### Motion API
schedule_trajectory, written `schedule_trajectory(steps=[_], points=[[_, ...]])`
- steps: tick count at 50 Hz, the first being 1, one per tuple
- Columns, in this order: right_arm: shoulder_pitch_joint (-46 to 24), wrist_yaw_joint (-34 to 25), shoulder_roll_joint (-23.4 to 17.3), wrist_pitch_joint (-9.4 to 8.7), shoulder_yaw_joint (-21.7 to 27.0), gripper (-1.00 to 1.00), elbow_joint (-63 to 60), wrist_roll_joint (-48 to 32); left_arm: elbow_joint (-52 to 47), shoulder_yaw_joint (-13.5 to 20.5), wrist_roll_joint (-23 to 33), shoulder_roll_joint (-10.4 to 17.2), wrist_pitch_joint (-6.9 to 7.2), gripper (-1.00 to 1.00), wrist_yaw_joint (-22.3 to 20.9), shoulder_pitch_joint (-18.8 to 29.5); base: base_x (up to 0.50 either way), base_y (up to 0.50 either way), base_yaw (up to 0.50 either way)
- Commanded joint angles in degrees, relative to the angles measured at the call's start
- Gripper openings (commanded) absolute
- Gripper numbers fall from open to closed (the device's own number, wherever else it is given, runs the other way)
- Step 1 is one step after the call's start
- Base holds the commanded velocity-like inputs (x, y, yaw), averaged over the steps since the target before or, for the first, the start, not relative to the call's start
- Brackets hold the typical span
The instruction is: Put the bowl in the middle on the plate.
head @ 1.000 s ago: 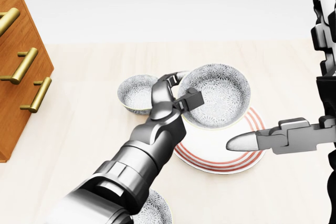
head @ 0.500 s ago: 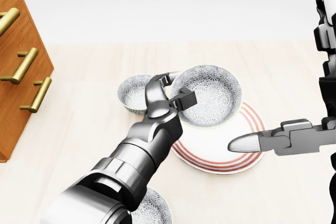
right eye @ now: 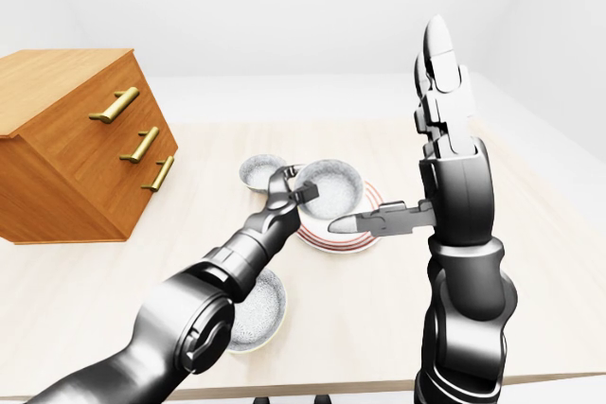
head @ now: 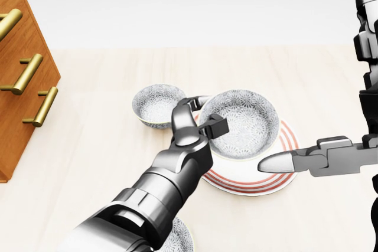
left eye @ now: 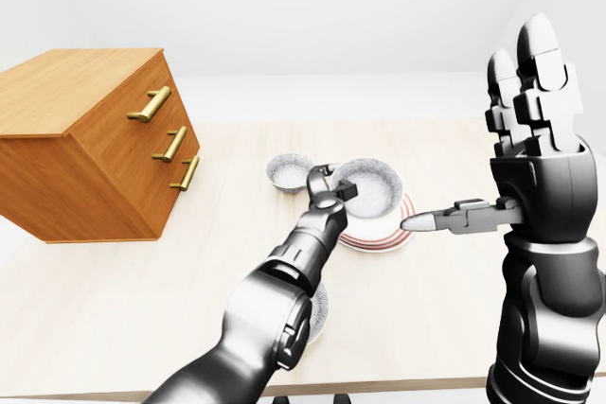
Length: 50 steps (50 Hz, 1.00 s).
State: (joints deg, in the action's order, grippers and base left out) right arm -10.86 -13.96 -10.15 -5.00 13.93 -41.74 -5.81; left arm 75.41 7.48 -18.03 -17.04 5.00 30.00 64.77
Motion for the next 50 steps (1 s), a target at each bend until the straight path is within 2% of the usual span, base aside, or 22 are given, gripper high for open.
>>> schedule_trajectory(steps=[1, 22, 23, 50], points=[[0.4, 0.0, 0.1, 0.0, 0.2, 1.0, 0.1, 0.2, -0.4, 0.5, 1.0, -0.6, 0.0, -1.0, 0.0, -0.3, 0.0, 0.0, 0.0], [0.9, -0.3, -0.1, 0.0, 1.0, 1.0, -1.0, 0.7, -0.3, 1.1, 0.5, -1.0, 0.0, -1.0, 0.0, 0.5, 0.0, 0.0, 0.0], [0.9, -0.4, -0.2, 0.0, 1.1, 1.0, -1.1, 0.7, -0.4, 1.0, 0.4, -1.2, 0.0, 1.0, 0.0, 0.7, 0.0, 0.0, 0.0], [1.6, -0.6, 0.0, 0.0, 1.4, 1.0, -1.9, 0.7, -0.9, 0.0, 0.5, -1.4, 0.0, 1.0, 0.0, 1.7, 0.0, 0.0, 0.0]])
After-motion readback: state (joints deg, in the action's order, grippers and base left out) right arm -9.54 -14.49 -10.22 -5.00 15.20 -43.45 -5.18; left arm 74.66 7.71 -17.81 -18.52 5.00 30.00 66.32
